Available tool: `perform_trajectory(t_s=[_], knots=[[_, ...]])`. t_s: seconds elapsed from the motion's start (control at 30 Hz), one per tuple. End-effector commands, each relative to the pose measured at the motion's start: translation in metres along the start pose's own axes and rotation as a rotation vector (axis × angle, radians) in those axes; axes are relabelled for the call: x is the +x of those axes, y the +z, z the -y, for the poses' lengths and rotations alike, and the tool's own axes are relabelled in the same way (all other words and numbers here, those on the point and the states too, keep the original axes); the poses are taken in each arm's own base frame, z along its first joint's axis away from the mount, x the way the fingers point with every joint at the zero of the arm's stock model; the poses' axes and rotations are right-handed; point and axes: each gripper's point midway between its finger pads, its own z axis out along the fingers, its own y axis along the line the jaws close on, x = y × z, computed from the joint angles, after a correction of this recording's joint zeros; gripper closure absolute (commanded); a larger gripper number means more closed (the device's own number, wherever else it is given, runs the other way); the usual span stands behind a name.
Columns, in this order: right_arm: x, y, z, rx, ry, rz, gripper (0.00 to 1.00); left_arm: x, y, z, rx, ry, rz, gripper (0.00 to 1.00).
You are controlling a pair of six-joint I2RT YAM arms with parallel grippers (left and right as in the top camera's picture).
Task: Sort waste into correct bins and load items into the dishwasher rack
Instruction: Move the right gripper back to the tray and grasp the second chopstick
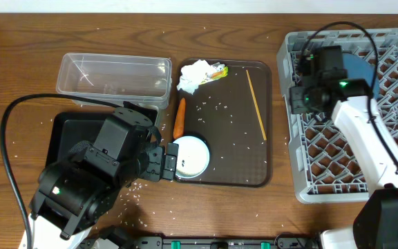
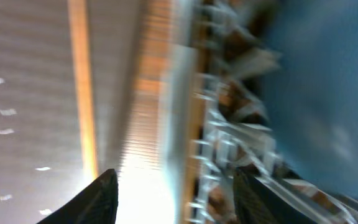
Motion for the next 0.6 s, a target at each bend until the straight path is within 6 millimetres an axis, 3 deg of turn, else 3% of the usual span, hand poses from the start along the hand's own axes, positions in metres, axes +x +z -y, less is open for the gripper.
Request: perform_trajectory(t_s=[0.0,0.1,0.17,0.47,0.57], knots=[[-0.008,-0.015,-0.046,-0.132,0.008,0.050,0.45,-0.002,-0.003,0.001,0.010,-0.005,0.005,0.02],[-0.008,-0.008,-0.074,-0.156,0.005,0.046,0.45,-0.002,-0.003,0.001,0.010,-0.005,0.005,0.02],[-0.007,0.002,-0.081,-0.138,0.022,0.035,0.45,-0.002,-0.003,0.001,0.010,-0.005,0.005,0.02],[0.004,0.088,-0.085,-0.048,0.069,-0.052,0.54,-0.002,-0.003,0.001,0.010,-0.005,0.005,0.02],[0.010,0.105,-0.087,-0.048,0.067,-0.072,0.61,-0.002,-0.003,0.001,0.010,-0.005,0.005,0.02]])
